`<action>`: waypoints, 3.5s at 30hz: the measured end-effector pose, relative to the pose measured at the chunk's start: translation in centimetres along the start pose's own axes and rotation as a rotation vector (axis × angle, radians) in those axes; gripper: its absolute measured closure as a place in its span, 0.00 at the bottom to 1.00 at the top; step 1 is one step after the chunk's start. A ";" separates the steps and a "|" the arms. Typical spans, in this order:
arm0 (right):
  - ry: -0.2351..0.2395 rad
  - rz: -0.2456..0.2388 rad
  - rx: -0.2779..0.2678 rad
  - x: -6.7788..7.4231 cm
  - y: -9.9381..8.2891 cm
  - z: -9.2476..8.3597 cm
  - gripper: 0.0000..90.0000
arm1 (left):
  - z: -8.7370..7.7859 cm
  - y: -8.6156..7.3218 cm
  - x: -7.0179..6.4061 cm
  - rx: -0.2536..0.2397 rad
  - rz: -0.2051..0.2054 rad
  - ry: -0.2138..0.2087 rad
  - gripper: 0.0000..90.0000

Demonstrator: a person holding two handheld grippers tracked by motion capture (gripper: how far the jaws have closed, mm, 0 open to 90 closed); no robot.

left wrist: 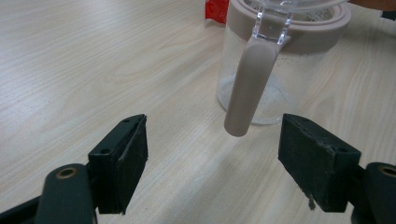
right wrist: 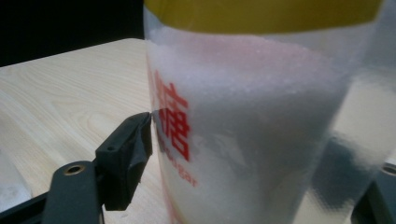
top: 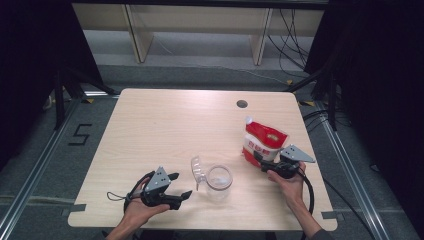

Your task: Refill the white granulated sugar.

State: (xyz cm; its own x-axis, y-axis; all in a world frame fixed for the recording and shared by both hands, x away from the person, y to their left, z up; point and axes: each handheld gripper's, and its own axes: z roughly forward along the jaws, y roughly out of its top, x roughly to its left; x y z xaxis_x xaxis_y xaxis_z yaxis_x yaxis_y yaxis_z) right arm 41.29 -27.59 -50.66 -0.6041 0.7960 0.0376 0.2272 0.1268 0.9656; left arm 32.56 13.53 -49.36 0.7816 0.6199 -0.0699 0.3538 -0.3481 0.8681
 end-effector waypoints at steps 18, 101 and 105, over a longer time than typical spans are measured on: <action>0.042 -0.032 0.005 -0.1 -0.4 0.9 0.38 | 0.0 -0.1 0.0 -0.001 0.004 -0.003 0.27; 0.063 -0.010 -0.077 1.2 0.9 -0.8 0.59 | -0.5 0.1 0.2 -0.005 0.021 -0.002 0.28; 0.030 -0.069 -0.055 1.3 1.4 -1.8 0.59 | -0.5 0.1 0.3 -0.003 0.028 -0.001 0.28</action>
State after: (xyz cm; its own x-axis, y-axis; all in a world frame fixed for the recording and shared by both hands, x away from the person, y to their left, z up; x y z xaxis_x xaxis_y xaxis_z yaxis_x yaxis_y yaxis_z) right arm 39.47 -27.38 -48.77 -0.6396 0.7684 -0.0226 0.1428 0.1476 0.9787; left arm 32.57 14.07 -49.08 0.7917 0.6092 -0.0458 0.3301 -0.3635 0.8712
